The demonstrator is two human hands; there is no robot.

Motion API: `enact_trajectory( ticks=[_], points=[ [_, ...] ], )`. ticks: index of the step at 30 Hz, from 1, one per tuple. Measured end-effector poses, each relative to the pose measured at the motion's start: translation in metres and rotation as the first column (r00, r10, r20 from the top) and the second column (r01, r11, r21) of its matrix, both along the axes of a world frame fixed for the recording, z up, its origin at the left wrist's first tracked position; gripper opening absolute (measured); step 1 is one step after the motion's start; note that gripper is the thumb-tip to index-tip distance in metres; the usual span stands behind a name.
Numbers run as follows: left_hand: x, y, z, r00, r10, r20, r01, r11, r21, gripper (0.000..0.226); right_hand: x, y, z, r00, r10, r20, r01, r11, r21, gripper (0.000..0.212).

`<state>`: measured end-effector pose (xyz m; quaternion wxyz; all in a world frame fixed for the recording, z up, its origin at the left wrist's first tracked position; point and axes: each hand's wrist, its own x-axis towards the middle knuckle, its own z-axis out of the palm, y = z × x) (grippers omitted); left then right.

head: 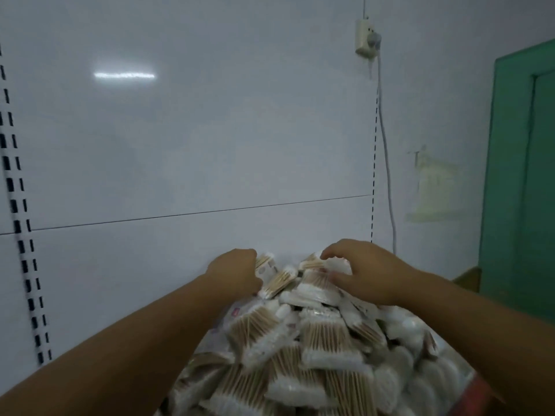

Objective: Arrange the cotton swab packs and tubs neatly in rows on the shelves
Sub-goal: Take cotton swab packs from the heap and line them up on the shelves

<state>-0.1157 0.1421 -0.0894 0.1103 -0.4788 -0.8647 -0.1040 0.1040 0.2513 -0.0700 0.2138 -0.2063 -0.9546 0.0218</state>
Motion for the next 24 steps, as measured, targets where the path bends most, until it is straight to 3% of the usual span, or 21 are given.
enact_trajectory(
  ticks=[5,7,9,11,14,18,22,24],
  points=[
    [-0.001,0.008,0.000,0.992,0.065,0.106,-0.072,0.995,0.062,0.032,-0.018,0.028,0.003,0.991,0.131,0.018,-0.131,0.991,-0.004,0.035],
    [0.000,-0.009,0.010,0.958,0.028,0.285,-0.100,0.965,0.241,0.031,-0.030,0.034,0.005,0.984,0.177,-0.006,-0.177,0.984,-0.025,0.037],
    [0.002,-0.032,0.024,0.857,-0.060,0.512,-0.196,0.881,0.431,0.020,-0.047,0.034,0.007,0.974,0.224,-0.024,-0.225,0.973,-0.042,0.039],
    [0.001,-0.057,0.035,0.776,-0.090,0.625,-0.304,0.814,0.495,0.013,-0.067,0.029,0.006,0.966,0.255,0.035,-0.253,0.966,-0.061,0.044],
    [-0.002,-0.091,0.040,0.729,-0.052,0.683,-0.383,0.795,0.469,0.021,-0.094,0.021,0.003,0.950,0.240,0.201,-0.243,0.970,-0.005,0.050],
    [0.000,-0.119,0.043,0.693,-0.094,0.715,-0.414,0.760,0.501,0.009,-0.113,0.022,0.000,0.922,0.228,0.312,-0.239,0.971,-0.003,0.045],
    [0.004,-0.134,0.046,0.685,-0.144,0.714,-0.414,0.729,0.545,0.013,-0.121,0.025,-0.002,0.916,0.259,0.308,-0.274,0.962,0.006,0.038],
    [0.004,-0.139,0.047,0.663,-0.150,0.733,-0.433,0.722,0.539,0.016,-0.123,0.027,0.000,0.931,0.279,0.234,-0.283,0.959,-0.018,0.030]
  ],
)
